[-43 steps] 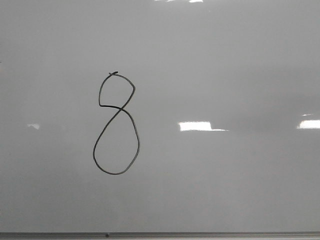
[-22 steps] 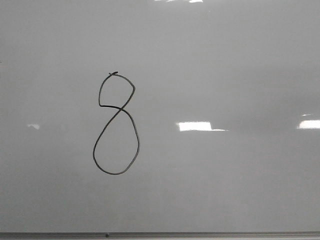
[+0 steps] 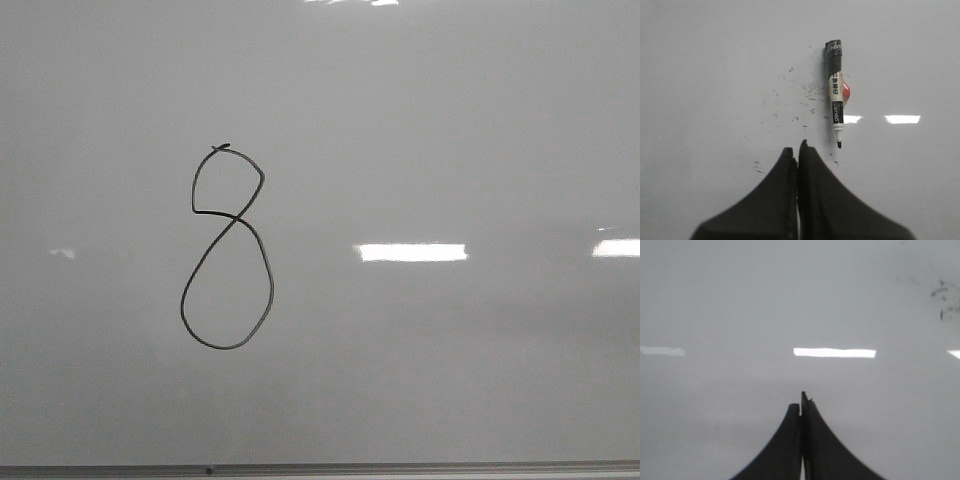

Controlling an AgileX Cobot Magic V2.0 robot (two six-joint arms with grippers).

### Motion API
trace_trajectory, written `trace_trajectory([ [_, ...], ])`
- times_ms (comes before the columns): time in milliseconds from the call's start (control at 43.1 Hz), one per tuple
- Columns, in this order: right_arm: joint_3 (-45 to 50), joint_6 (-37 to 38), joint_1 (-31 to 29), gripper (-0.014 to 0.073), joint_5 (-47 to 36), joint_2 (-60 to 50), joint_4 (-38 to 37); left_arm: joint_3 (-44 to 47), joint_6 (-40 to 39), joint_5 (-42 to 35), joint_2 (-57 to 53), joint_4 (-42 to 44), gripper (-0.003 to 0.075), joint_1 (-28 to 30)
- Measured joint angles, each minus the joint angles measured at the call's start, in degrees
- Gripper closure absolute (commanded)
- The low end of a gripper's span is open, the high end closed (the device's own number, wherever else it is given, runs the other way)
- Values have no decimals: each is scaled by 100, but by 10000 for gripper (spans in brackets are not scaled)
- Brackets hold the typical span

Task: Write number 8 on whiteboard

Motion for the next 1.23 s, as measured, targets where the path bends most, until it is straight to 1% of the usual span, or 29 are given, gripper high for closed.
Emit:
trace_trajectory([
  [116,303,137,-94,662,4,-11,-168,0,0,0,0,0,739,0],
  [325,333,157,-104,662,221,-20,-323,0,0,0,0,0,739,0],
  [1228,333,157,-116,662,244,-20,-335,0,0,0,0,0,739,0],
])
